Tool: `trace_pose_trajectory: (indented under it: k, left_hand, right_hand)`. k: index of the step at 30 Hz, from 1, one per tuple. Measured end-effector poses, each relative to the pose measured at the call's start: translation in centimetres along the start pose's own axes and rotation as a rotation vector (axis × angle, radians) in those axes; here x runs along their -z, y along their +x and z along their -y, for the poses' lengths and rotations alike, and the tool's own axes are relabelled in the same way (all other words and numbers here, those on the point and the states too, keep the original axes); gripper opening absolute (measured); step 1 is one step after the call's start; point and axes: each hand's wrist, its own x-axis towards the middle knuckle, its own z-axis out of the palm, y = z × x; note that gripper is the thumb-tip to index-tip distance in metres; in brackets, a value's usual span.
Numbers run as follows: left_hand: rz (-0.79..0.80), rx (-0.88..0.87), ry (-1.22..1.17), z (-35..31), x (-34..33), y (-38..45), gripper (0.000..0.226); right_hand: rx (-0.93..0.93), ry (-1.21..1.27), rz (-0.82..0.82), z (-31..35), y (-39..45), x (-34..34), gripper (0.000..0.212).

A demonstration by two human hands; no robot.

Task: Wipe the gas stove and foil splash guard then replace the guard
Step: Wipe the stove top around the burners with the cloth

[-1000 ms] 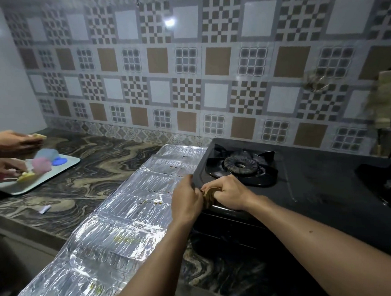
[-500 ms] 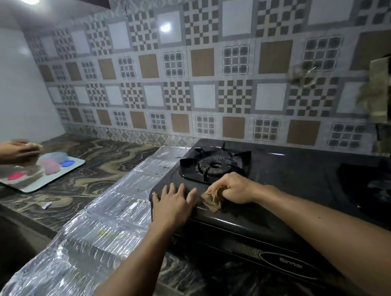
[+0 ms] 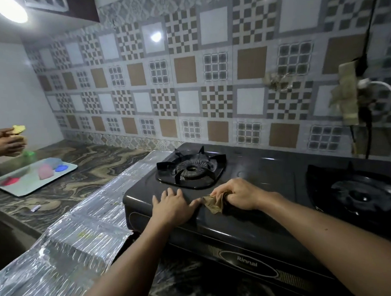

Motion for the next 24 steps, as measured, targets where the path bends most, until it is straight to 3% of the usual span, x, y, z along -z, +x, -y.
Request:
trace_pose_trajectory:
  k: [8, 15, 18, 21, 24]
  left_hand:
    - [-0.014, -0.014, 0.023, 0.1, -0.5, -0.1, 0.093]
    - [-0.062, -0.047, 0.038, 0.2, -0.5, -0.6, 0.092]
    - [-0.059, -0.068, 0.040, 0.2, -0.3, -0.5, 0.093]
    - [-0.089, -0.142, -0.054, 1.8, 0.3, 0.6, 0.092]
    - [-0.132, -0.151, -0.179, 4.3, 0.9, 2.2, 0.105]
  right_hand:
    - [-0.070, 0.006, -0.085, 0.2, -2.8, 0.3, 0.054]
    - [-0.239, -0.082, -0.359, 1.2, -6.8, -1.0, 0.040]
    - [-0.368, -0.156, -0.434, 1.9, -6.9, -0.5, 0.035]
    - [-0.614, -0.185, -0.629, 3.2, -6.1, 0.5, 0.017]
    - [-0.907, -0.148, -0.750, 3.5, -5.2, 0.9, 0.024]
